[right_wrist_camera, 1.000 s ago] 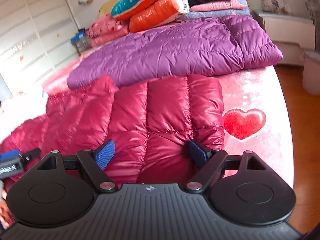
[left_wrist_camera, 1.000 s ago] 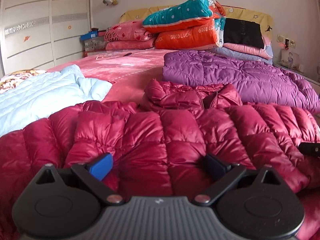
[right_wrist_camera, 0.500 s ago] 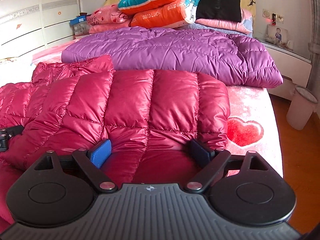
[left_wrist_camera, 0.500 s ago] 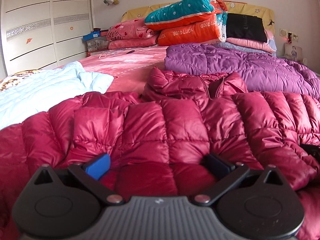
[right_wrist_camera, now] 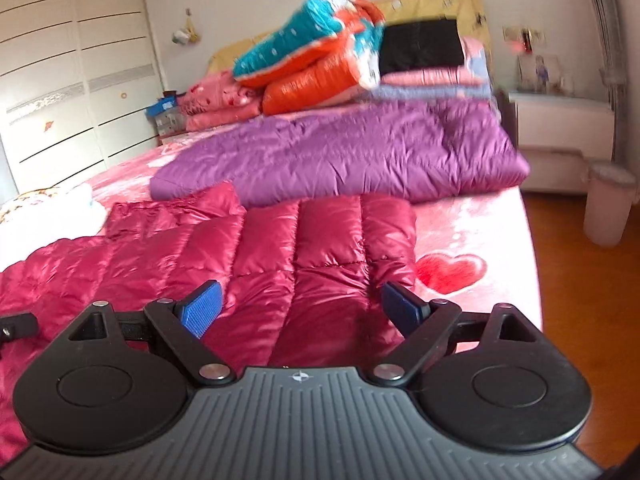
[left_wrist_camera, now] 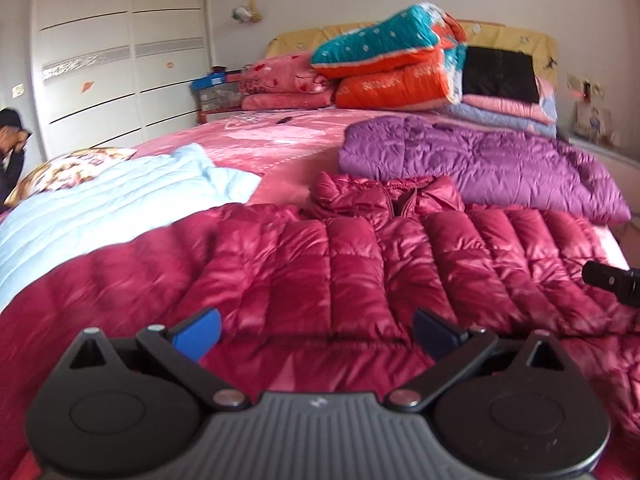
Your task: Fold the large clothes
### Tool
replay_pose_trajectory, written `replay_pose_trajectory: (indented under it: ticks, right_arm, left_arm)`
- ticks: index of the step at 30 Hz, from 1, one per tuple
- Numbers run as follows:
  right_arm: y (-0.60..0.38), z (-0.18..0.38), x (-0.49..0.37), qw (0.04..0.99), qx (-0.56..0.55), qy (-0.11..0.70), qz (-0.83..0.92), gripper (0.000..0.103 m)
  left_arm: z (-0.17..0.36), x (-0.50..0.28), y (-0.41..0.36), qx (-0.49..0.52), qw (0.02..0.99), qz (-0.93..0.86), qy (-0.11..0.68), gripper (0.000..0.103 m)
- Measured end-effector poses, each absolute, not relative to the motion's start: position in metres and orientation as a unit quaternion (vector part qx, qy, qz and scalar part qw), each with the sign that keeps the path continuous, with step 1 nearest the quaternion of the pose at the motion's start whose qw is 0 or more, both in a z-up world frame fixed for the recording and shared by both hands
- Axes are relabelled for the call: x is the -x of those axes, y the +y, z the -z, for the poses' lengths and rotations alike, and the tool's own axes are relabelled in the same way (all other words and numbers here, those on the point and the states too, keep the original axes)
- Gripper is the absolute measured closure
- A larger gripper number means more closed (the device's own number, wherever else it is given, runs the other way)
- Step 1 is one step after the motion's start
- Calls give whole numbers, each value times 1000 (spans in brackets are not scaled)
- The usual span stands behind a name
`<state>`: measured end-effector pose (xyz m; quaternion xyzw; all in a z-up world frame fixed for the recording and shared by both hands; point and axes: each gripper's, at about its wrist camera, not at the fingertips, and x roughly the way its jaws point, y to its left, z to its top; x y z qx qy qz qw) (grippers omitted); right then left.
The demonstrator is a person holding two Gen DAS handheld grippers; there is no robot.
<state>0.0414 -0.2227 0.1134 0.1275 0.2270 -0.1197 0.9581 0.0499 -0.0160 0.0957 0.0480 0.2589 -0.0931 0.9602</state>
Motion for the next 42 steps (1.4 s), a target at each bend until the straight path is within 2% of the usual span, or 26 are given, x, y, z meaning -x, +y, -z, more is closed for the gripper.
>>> replay_pose_trajectory:
  ticks: [4, 12, 20, 27, 42]
  right_arm:
    - [-201, -123, -17, 967, -68, 213, 121, 0]
    - [-178, -132, 31, 968, -23, 228, 102, 0]
    - [-181, -134, 69, 955, -83, 264, 104, 0]
    - [-150, -139, 113, 954, -69, 274, 101, 0]
    - [-136, -165, 155, 953, -85, 267, 118, 0]
  left_arm:
    - [-107, -16, 4, -31, 963, 84, 255, 1]
    - [-127, 37, 54, 33, 965, 63, 252, 1]
    - [-132, 80, 76, 49, 963, 77, 255, 1]
    - [-132, 104, 100, 80, 960, 78, 257, 1]
    - [-99, 93, 189, 254, 923, -31, 287, 1]
